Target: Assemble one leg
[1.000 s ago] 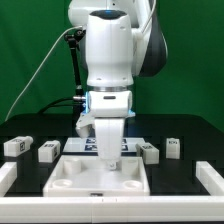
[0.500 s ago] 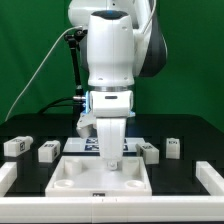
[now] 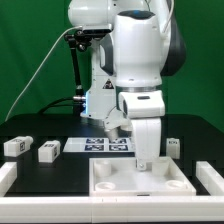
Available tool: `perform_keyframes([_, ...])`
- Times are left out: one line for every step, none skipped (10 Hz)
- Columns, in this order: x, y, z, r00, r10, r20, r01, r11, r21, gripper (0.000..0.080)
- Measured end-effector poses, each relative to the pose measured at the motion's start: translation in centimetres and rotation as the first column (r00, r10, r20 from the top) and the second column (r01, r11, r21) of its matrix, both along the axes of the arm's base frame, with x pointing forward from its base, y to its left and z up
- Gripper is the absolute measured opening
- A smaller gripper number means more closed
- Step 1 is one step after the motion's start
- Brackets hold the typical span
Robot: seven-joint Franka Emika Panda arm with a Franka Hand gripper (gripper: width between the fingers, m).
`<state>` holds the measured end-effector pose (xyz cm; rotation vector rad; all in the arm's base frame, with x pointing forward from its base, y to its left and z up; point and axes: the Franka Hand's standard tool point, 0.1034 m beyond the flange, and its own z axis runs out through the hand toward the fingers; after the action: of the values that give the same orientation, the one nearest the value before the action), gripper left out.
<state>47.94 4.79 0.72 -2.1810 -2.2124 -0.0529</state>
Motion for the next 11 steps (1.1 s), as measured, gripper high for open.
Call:
perform_keyframes([0.1,1.1,0.0,1.000,-0.019,0.001,0.019,1.000,0.005,0.0058])
perform_keyframes([0.4,1.9,0.0,1.000,-0.031,0.004,0.031,0.999,0.008,0.0058])
perform_keyframes([0.8,2.6,0.0,0.999,-0.034,0.008,0.034,0.999,0.010,0.0058])
perform_keyframes([1.0,3.1,0.0,0.999,-0.036,-0.002,0.036,0.999,0.009,0.0058])
perform_keyframes([1.1,3.9,0.0,0.999,-0.050,-0.010,0.050,0.999,0.009,0.0058])
perform_keyframes([1.0,4.0,0.0,0.997,-0.071,-0.016,0.071,0.997,0.005,0.0058])
perform_keyframes([0.9,4.0,0.0,0.996,-0.082,-0.020,0.082,0.997,0.003,0.0058])
perform_keyframes([0.9,3.9,-0.1,0.996,-0.084,-0.021,0.084,0.996,0.004,0.0161])
perform_keyframes([0.9,3.9,-0.1,0.996,-0.085,-0.021,0.085,0.996,0.004,0.0161])
perform_keyframes([0.9,3.8,-0.1,0.996,-0.085,-0.022,0.085,0.996,0.004,0.0302])
perform_keyframes([0.9,3.8,-0.1,0.996,-0.085,-0.022,0.086,0.996,0.004,0.0435])
